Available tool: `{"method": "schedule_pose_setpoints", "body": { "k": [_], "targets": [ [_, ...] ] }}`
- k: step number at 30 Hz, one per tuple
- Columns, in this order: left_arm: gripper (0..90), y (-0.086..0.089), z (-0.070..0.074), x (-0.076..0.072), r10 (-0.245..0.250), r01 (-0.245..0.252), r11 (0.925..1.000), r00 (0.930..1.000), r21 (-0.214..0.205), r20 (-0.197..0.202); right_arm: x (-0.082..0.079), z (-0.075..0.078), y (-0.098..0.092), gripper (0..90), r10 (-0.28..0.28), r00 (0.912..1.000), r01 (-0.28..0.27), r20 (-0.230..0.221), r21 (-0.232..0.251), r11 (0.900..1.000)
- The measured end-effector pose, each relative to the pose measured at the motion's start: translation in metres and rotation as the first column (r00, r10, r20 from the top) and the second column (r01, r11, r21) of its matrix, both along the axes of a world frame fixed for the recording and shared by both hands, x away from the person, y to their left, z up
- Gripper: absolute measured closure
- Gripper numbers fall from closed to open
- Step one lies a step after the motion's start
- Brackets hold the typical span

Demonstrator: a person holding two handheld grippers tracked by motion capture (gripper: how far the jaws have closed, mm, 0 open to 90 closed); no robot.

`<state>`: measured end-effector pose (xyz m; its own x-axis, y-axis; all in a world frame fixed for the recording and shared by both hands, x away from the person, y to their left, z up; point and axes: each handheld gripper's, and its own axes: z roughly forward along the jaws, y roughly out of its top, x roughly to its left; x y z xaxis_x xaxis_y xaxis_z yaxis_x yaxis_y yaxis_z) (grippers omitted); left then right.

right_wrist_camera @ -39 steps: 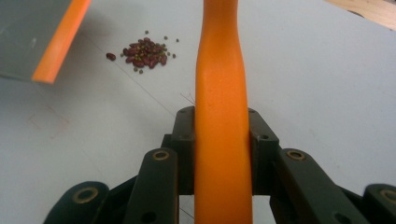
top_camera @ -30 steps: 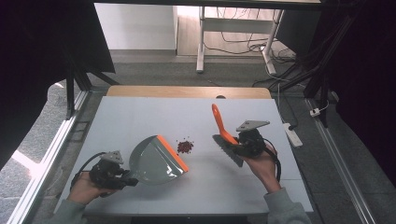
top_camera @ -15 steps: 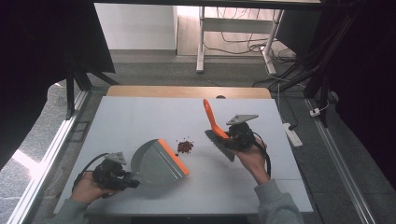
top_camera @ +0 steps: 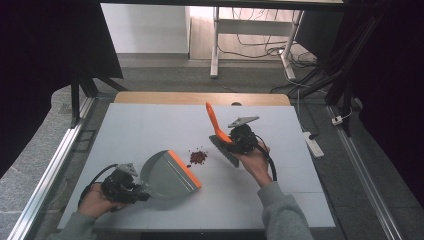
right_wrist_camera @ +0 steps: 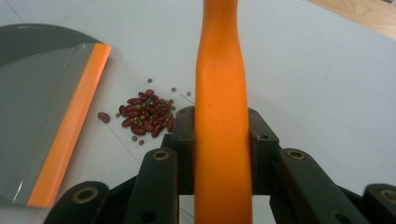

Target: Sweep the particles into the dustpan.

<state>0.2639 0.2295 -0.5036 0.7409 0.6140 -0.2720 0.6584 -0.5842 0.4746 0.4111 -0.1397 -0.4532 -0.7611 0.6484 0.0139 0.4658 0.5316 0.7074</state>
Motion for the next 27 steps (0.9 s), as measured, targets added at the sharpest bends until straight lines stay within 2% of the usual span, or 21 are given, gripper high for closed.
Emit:
{"method": "schedule_pose_setpoints", "body": {
  "k": [7, 11, 17, 27],
  "targets": [
    [61.7, 0.001, -0.001, 0.001, 0.008, -0.008, 0.9999, 1.0, 0.013, -0.005, 0.009, -0.002, 0.014, 70.9, -0.002, 1.0, 0.002, 0.006, -0.012, 0.9999],
    [61.7, -0.001, -0.003, 0.002, -0.004, 0.004, 0.9999, 0.9999, 0.014, -0.011, 0.016, -0.006, 0.024, 70.9, 0.011, 0.9999, -0.011, 0.01, -0.041, 0.9991],
    [61.7, -0.002, -0.004, 0.003, -0.004, 0.004, 0.9999, 0.9999, 0.012, -0.015, 0.028, -0.014, 0.035, 70.9, 0.007, 0.9999, -0.008, -0.012, -0.054, 0.9985],
    [61.7, -0.002, -0.005, 0.004, -0.005, 0.005, 1.0, 0.9998, 0.007, -0.022, 0.034, -0.02, 0.047, 70.9, 0.015, 0.9997, -0.017, -0.021, -0.085, 0.9963]
  ]
}}
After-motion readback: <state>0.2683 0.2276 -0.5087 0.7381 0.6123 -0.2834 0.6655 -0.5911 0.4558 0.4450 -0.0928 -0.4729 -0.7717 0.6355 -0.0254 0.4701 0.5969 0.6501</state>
